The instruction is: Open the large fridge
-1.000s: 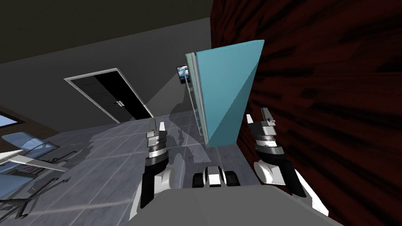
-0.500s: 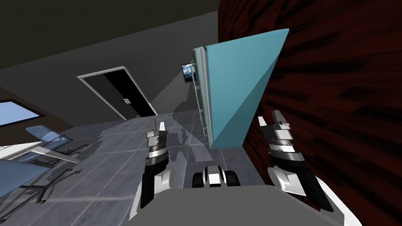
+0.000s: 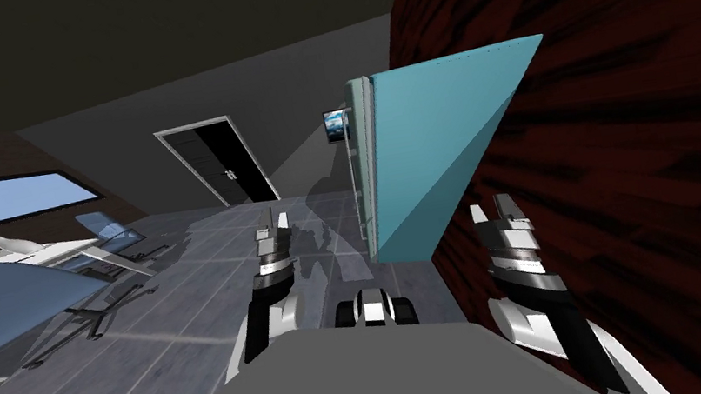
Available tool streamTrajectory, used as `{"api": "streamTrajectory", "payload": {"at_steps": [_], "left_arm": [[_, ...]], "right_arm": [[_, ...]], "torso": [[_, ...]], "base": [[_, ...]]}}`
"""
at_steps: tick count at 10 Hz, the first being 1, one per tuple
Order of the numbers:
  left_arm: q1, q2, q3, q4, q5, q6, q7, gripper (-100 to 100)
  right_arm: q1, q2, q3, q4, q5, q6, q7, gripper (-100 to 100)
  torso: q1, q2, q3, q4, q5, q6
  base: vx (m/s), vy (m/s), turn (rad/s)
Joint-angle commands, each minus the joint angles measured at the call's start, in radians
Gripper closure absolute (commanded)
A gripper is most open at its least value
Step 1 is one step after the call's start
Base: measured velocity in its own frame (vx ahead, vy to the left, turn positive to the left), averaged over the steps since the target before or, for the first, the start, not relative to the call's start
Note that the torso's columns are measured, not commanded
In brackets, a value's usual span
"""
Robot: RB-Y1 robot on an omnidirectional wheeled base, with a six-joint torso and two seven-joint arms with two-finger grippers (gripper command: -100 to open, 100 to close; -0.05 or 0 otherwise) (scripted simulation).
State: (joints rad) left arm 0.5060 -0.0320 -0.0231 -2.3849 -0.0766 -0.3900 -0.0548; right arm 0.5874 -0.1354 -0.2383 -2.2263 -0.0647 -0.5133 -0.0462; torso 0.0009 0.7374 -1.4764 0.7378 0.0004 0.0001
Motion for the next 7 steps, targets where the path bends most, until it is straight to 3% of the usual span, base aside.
{"api": "streamTrajectory", "payload": {"at_steps": [1, 4, 5, 6, 7], "left_arm": [[0.000, 0.000, 0.000, 0.000, 0.000, 0.000, 0.000, 0], [0.000, 0.000, 0.000, 0.000, 0.000, 0.000, 0.000, 0], [0.000, 0.000, 0.000, 0.000, 0.000, 0.000, 0.000, 0], [0.000, 0.000, 0.000, 0.000, 0.000, 0.000, 0.000, 0], [0.000, 0.000, 0.000, 0.000, 0.000, 0.000, 0.000, 0]], "right_arm": [[0.030, -0.006, -0.074, -0.002, 0.001, -0.006, 0.014, -100], [0.087, -0.011, -0.171, -0.003, 0.005, -0.022, 0.043, -100], [0.087, -0.011, -0.201, -0.003, 0.005, -0.022, 0.043, -100], [0.118, -0.012, -0.235, -0.003, 0.008, -0.030, 0.059, -100], [0.118, -0.012, -0.267, -0.003, 0.008, -0.030, 0.059, -100]], "torso": [[0.000, -0.001, -0.001, 0.000, 0.000, 0.000], [-0.001, 0.002, 0.001, 0.000, 0.000, 0.000], [-0.001, 0.001, 0.001, 0.000, 0.000, -0.001], [-0.001, 0.001, 0.001, 0.000, 0.000, 0.000], [0.000, 0.001, 0.000, 0.000, 0.000, 0.000]], "base": [[0.092, 0.059, 0.077], [0.091, 0.075, 0.141], [0.093, 0.066, 0.069], [0.091, 0.078, 0.130], [0.085, 0.071, 0.097]]}}
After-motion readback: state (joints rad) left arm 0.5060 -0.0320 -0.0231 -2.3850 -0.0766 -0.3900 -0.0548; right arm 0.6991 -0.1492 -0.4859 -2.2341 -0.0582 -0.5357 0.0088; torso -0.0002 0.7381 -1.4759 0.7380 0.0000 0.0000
